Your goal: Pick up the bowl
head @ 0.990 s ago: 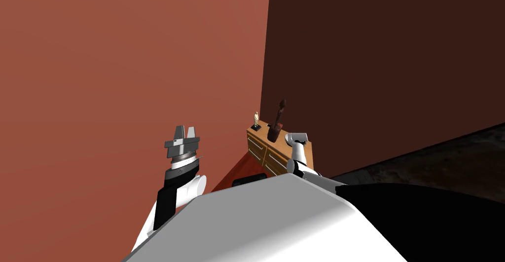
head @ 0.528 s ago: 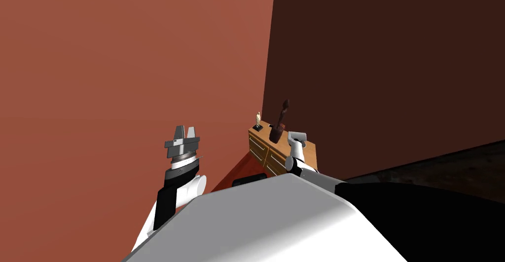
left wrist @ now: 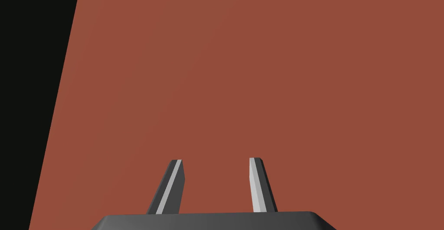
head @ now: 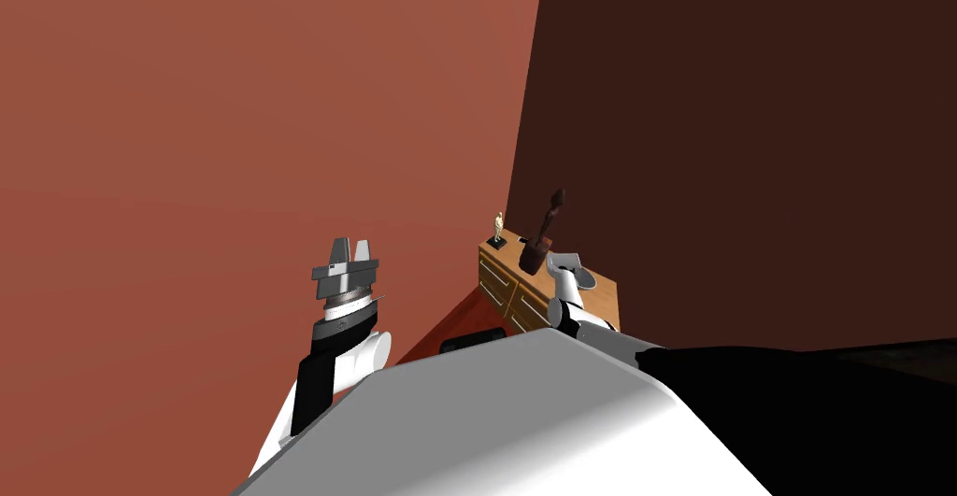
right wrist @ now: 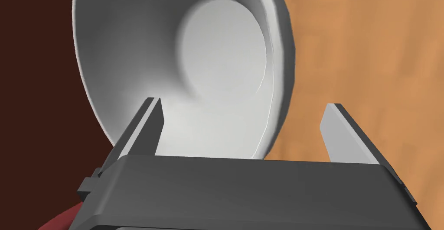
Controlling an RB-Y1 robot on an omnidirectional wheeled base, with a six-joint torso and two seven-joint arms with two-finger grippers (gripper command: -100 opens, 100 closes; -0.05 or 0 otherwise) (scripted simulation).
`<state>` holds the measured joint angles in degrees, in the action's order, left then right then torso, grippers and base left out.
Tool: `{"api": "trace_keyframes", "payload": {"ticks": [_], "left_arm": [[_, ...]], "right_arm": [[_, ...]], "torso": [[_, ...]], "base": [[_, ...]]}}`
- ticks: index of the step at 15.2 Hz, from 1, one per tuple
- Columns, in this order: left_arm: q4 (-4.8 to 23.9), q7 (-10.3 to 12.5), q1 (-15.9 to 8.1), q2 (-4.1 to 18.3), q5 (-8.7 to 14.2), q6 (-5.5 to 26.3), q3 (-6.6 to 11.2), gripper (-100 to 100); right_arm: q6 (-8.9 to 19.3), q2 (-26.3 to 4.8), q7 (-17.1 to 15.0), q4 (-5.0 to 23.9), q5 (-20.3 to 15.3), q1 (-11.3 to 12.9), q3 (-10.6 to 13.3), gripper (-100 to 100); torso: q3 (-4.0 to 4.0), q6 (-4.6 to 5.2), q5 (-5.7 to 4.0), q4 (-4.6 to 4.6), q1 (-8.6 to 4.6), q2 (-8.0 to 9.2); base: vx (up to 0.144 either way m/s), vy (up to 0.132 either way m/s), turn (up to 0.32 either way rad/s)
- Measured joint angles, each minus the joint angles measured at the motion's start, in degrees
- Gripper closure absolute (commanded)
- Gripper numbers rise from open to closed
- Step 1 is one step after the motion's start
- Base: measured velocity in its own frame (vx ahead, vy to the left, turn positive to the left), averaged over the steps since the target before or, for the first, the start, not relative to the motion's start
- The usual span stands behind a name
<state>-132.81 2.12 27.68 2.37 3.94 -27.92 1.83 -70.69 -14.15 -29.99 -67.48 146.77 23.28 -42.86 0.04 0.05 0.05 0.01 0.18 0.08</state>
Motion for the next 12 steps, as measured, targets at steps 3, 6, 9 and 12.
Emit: {"api": "trace_keyframes", "payload": {"ticks": [3, 6, 9, 12], "left_arm": [[0.0, 0.0, 0.0, 0.0, 0.0, 0.0, 0.0, 0], [0.0, 0.0, 0.0, 0.0, 0.0, 0.0, 0.0, 0], [0.0, 0.0, 0.0, 0.01, 0.0, 0.0, 0.01, 0], [0.0, 0.0, 0.0, 0.01, 0.0, 0.0, 0.01, 0]], "right_arm": [[0.49, -0.97, 0.14, 1.97, -3.83, -0.11, 3.4, -100], [0.21, -0.74, 0.19, 1.44, -7.79, -0.25, 4.16, -100], [1.29, 0.15, -0.49, 1.75, -8.43, -1.05, 4.09, 100], [1.22, 0.19, -0.51, 1.81, -8.39, -1.1, 4.04, 100]], "torso": [[0.01, -0.02, -0.02, 0.01, -0.12, 0.01], [0.01, -0.01, -0.03, 0.01, -0.17, 0.02], [-0.06, -0.01, -0.09, -0.02, -0.43, -0.11], [-0.01, -0.05, 0.02, 0.03, -0.24, -0.06]], "base": [[0.0, 0.003, -0.01], [0.009, -0.018, -0.011], [0.028, -0.051, -0.013], [0.002, -0.003, 0.001]]}}
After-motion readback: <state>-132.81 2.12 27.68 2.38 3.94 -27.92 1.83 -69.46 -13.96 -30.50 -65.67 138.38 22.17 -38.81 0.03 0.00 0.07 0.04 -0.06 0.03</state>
